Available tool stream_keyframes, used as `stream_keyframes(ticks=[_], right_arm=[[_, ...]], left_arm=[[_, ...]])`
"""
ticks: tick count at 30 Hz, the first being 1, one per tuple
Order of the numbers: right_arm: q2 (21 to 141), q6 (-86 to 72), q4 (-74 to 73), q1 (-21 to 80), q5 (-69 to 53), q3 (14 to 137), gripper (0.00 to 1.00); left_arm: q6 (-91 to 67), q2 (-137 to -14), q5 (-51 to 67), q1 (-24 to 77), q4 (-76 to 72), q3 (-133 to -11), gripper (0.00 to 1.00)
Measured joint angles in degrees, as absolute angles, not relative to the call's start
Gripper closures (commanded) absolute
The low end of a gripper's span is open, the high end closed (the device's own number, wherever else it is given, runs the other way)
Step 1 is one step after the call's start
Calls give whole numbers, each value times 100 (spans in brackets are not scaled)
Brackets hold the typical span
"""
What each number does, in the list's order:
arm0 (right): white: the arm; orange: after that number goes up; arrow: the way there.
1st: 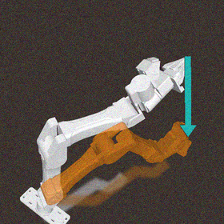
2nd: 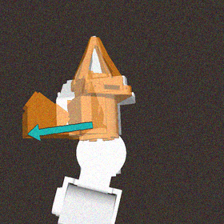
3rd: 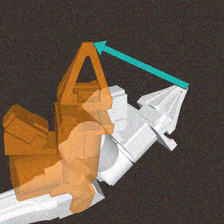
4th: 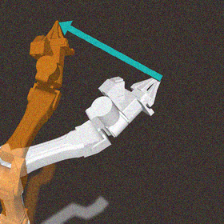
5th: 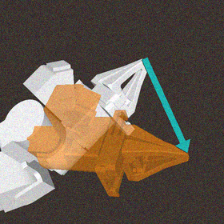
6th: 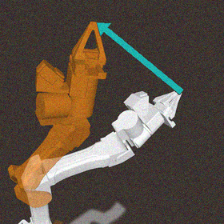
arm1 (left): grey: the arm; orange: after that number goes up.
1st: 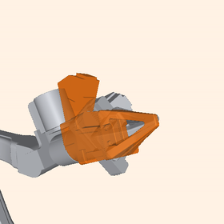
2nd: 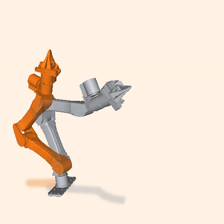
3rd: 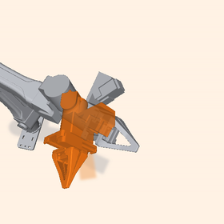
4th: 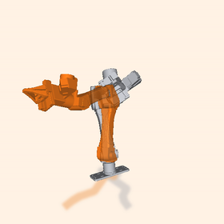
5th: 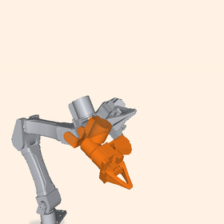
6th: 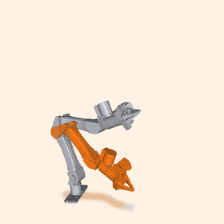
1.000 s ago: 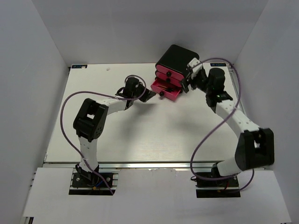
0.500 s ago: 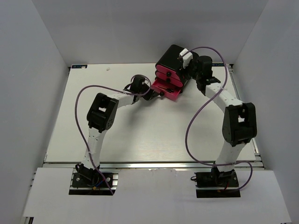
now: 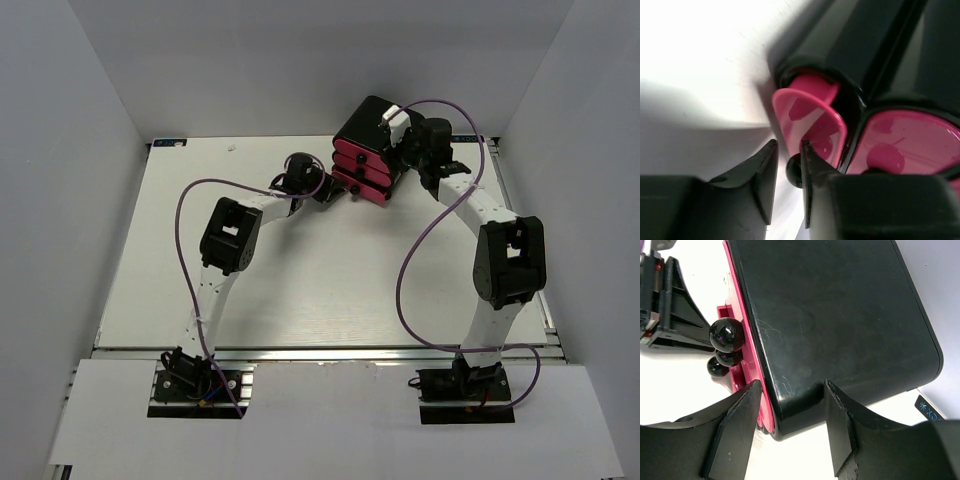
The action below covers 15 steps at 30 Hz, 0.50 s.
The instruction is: Organize the makeup
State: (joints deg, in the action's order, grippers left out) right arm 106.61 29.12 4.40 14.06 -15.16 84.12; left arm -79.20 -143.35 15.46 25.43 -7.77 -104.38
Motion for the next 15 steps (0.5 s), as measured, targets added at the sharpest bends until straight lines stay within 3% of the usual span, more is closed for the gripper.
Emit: stream_keyframes(ticks=[7, 9, 12, 15], right_arm=[[10661, 2895, 440, 1406, -1516, 8412, 42], [10661, 2891, 440, 1406, -1520, 8412, 42], [10659, 2882, 440, 1404, -1522, 8409, 42], [10652, 2864, 434, 1404, -1535, 8407, 38]], left_arm=[[-8213, -14687, 1667, 2530, -950, -10818, 38], [-8263, -14687, 1721, 2526, -965, -10842, 37], [-8337, -14691, 1774, 2523, -1015, -10849, 41], [-8396, -14674, 1787, 2523, -1216, -10742, 58]])
